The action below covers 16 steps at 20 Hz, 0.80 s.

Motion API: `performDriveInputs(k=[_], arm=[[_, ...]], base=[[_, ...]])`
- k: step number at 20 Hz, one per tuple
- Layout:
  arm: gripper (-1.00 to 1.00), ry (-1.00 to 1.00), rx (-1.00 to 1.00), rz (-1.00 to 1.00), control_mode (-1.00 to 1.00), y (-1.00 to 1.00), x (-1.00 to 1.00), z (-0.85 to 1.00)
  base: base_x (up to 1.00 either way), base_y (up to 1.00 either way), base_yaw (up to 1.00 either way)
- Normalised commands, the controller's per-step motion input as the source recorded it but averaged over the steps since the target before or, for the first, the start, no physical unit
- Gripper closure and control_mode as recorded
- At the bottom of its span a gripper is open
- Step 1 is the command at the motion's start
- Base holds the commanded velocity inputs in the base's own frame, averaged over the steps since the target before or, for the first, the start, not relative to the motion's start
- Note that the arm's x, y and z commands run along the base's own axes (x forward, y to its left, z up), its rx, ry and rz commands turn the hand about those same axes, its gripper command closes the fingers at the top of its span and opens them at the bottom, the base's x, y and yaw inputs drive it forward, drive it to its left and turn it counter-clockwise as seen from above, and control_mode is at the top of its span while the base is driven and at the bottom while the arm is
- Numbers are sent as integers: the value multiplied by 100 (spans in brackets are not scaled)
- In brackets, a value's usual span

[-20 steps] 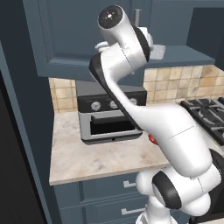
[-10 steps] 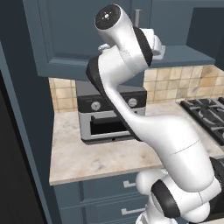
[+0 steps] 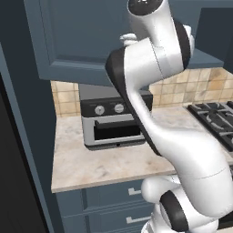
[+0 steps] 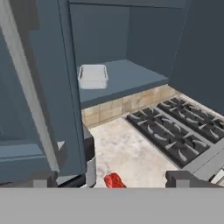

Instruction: Retrieve the tupperware from the cabinet, then place the raw meat into the tupperware to avoid contamination.

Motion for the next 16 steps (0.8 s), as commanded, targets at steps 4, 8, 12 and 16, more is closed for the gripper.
performDriveInputs(k=[4,8,12,16], arm=[[-100,-13,43,-1,-100,-54,-52,8],[-100,-11,50,-2,-100,-52,-16,-2],[-100,0,49,-3,-100,-58,6,-28],[-100,8,49,10,-100,-39,23,-17]], base=[[0,0,0],[0,0,0],[0,0,0],[0,0,0]])
